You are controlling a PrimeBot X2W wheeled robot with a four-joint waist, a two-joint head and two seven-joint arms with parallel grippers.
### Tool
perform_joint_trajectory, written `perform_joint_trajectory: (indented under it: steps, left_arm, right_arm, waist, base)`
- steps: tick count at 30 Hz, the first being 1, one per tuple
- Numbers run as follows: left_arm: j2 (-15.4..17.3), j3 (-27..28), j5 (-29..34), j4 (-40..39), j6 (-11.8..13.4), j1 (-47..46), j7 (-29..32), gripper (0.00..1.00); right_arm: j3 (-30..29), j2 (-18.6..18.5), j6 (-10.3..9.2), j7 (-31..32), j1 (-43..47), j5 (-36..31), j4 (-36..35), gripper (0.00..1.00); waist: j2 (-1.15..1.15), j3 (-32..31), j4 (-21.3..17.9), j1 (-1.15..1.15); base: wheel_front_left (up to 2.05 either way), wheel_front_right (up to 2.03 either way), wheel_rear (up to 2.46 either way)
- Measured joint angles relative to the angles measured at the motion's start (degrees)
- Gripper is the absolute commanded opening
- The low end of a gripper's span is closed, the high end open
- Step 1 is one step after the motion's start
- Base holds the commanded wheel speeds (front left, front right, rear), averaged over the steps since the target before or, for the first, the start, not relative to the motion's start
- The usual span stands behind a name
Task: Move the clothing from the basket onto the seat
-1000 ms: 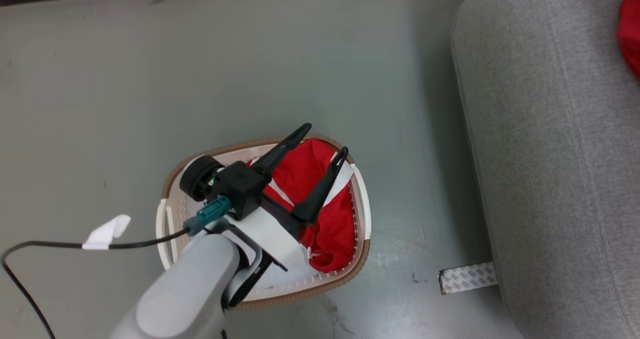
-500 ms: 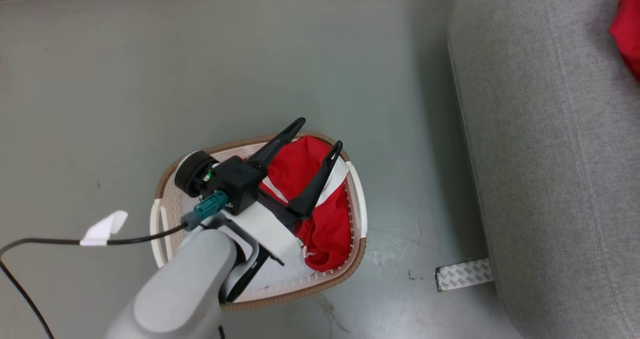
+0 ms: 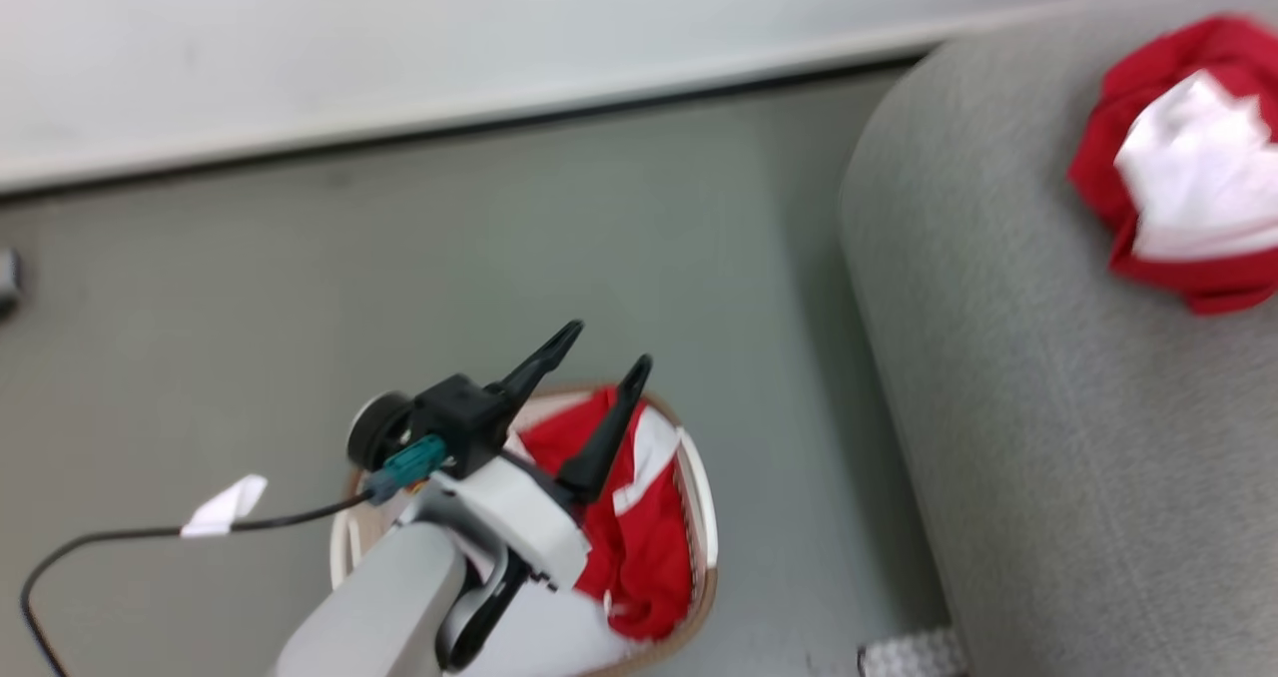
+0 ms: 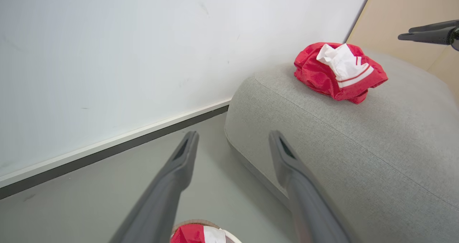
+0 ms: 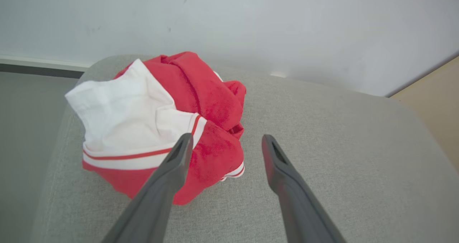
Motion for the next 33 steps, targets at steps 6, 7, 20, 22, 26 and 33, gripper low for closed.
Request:
perform_joint_trajectory:
  steps: [6,7,20,22,26,33]
  left_arm:
    - [-0.6,3.7,-1.5,0.6,2.3,3.7,-0.1,1.00]
    - [-0.6,4.4,-1.5,0.5,2.8,4.3,-0.1,1.00]
    - [0.7,15.9,-0.7,-3.9,6.0,14.2,-0.2,1.00]
    - [0.7,18.0,0.2,-4.7,6.1,16.2,-0.2,1.00]
    - [-0.2,21.5,2.2,-5.8,5.9,19.4,-0.2,1.00]
    - [-2.9,28.4,6.0,-8.3,4.6,23.7,-0.2,1.00]
  right_arm:
    - [2.5,-2.1,0.00,-3.2,1.1,4.9,-7.2,1.00]
    - [2.2,-2.2,0.00,-4.2,1.5,5.8,-8.3,1.00]
    - [-5.1,0.2,-0.01,-15.8,17.3,7.9,-22.1,1.00]
    - [-7.0,2.2,0.00,-17.5,21.1,6.4,-24.3,1.00]
    - [-12.7,7.1,0.00,-19.7,29.5,1.5,-28.5,1.00]
    - [-23.7,20.2,0.00,-20.8,44.9,-10.9,-37.0,1.00]
  waist:
    - [0.00,-7.9,0.3,0.00]
    - [0.00,-9.2,0.5,0.00]
    - [0.00,-19.6,5.3,-0.02]
    - [0.00,-20.1,5.8,-0.02]
    - [0.00,-20.4,6.4,-0.02]
    - [0.00,-20.1,6.8,-0.01]
  base:
    - [0.00,0.00,0.00]
    - [0.00,0.00,0.00]
    - [0.00,0.00,0.00]
    - [0.00,0.00,0.00]
    - [0.00,0.00,0.00]
    - [0.00,0.00,0.00]
